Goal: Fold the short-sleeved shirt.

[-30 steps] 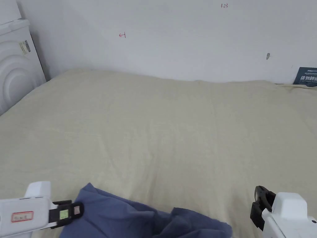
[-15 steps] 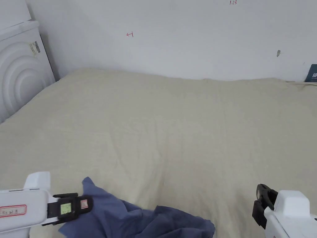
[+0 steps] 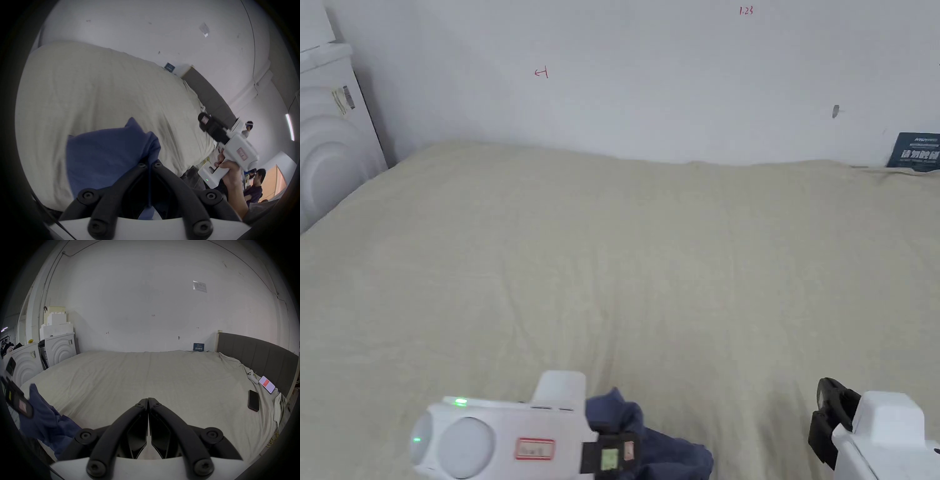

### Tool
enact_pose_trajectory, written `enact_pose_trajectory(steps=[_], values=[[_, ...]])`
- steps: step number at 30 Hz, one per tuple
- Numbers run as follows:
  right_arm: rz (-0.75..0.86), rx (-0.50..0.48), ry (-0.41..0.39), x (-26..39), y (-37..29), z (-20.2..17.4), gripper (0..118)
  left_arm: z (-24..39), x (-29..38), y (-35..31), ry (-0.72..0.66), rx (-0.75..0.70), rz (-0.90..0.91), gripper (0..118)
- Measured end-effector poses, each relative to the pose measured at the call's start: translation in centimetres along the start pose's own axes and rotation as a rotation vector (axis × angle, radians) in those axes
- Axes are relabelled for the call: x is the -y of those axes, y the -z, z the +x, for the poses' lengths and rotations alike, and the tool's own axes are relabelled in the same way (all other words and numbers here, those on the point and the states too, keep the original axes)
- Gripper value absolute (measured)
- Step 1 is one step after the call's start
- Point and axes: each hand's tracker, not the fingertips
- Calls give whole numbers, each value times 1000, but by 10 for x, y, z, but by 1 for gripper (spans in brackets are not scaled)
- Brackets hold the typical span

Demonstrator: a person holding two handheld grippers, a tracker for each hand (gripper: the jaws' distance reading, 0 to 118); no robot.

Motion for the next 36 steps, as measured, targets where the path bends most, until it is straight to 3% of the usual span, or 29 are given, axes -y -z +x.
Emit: enact_pose_trajectory(steps=[11, 16, 18, 20, 25, 31, 36], values=[[-15, 23, 5, 4, -5, 10, 1, 7, 11, 85, -46, -15, -104, 0], [-12, 25, 4, 3, -6, 12, 1, 1, 7, 65, -67, 20, -71, 15], [-12, 26, 4, 3, -6, 13, 1, -4, 5, 48, -77, 66, -15, 26], [-11, 27, 7, 3, -6, 14, 1, -9, 5, 35, -93, 64, 35, 28], [-10, 24, 14, 2, -6, 12, 1, -21, 9, 30, -136, 133, 58, 21], [-17, 18, 16, 4, -7, 8, 1, -14, 28, 90, -136, 154, -35, 7], [-29, 23, 11, 8, -8, 9, 1, -15, 41, 145, -140, -1, -82, 0]])
